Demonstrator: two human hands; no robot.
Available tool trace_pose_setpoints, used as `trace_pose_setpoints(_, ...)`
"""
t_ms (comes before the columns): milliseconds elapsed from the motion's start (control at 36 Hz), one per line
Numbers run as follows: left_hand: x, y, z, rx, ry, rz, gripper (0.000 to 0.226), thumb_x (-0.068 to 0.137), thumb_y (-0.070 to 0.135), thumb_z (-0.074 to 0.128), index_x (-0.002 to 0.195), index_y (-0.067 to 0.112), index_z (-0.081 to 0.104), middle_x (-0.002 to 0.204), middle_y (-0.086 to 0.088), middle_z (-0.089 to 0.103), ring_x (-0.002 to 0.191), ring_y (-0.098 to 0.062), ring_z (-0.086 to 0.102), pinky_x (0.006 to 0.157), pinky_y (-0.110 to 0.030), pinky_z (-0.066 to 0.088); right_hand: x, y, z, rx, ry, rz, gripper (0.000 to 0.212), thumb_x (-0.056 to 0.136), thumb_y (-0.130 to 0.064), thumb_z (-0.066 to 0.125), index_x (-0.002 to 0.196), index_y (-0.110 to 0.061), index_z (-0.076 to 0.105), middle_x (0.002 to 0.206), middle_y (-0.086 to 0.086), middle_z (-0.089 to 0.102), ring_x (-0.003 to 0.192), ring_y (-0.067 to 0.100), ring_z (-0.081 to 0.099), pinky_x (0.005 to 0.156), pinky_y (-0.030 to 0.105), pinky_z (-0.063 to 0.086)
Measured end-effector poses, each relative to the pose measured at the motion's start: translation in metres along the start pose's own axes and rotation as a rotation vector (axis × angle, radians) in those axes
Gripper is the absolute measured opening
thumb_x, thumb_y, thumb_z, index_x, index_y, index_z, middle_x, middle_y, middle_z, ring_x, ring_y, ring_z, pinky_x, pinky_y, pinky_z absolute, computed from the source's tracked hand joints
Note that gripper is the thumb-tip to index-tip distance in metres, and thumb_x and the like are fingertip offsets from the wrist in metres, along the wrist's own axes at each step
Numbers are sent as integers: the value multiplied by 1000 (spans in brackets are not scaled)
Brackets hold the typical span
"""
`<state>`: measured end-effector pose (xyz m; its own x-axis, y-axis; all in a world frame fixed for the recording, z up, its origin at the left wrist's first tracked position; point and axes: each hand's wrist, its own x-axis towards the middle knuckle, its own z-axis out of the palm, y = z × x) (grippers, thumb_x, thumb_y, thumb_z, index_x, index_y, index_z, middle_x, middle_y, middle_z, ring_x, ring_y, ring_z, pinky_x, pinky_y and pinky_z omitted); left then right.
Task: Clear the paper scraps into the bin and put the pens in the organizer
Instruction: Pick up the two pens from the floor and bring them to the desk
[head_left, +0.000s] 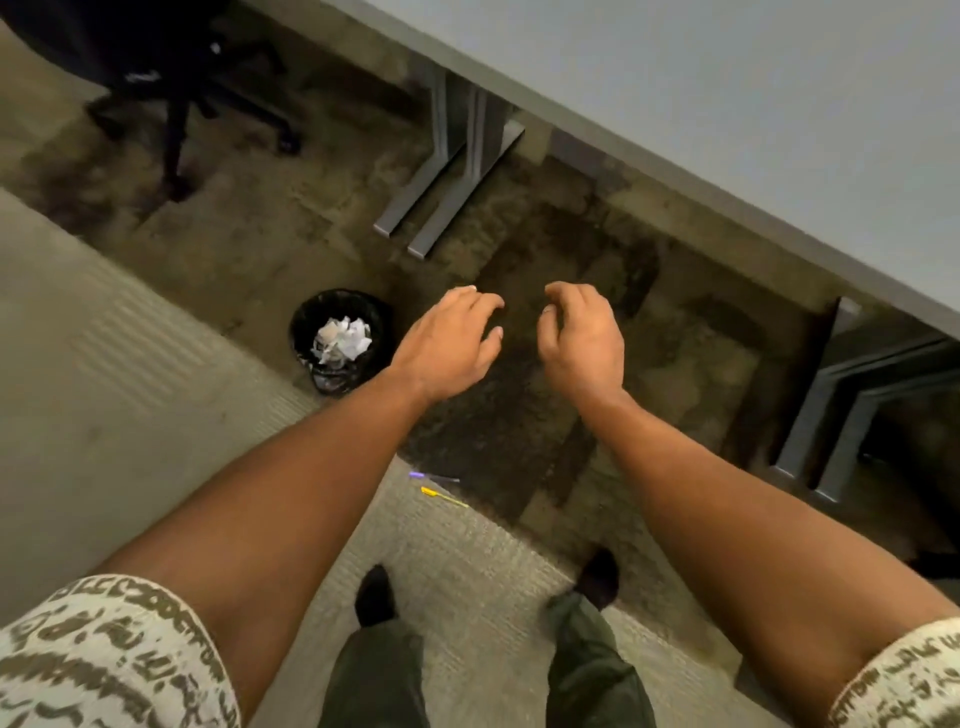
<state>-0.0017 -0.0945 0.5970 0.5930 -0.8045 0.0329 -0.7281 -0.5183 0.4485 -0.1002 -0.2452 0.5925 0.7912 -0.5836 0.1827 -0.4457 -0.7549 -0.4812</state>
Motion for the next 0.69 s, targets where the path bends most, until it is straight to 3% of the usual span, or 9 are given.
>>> trace_pose_setpoints(194,-36,-61,63,-84,-15,-162,44,98,35,46,136,13,48,137,-12,52,138,-25,36,110,-39,35,-29,18,86,13,-90,-19,33,94,-25,46,123,-16,60,119,2,61,115,20,54,97,33,46)
trace_pose_setpoints(333,-64,-109,125,-38,-97,-184,42,99,33,47,136,13,49,137,-11,54,137,-26,37,110,-37,32,-54,38,159,-3,-181,-58,33,93,-22,47,121,-13,61,116,6,62,112,23,55,95,35,45)
trace_pose_setpoints(472,-88,-157,191,-21,-179,-244,40,99,34,48,135,17,50,133,-9,57,131,-25,44,104,-39,39,-83,64,233,-22,-291,-140,32,92,-21,49,119,-11,62,112,9,63,111,26,56,94,36,48)
trace_pose_setpoints(694,-121,-219,297,-45,-241,-318,39,98,26,49,135,17,50,130,-7,58,123,-25,49,99,-39,43,-137,110,346,-73,-500,-121,35,92,-25,47,123,-14,59,117,9,60,110,31,55,94,42,46)
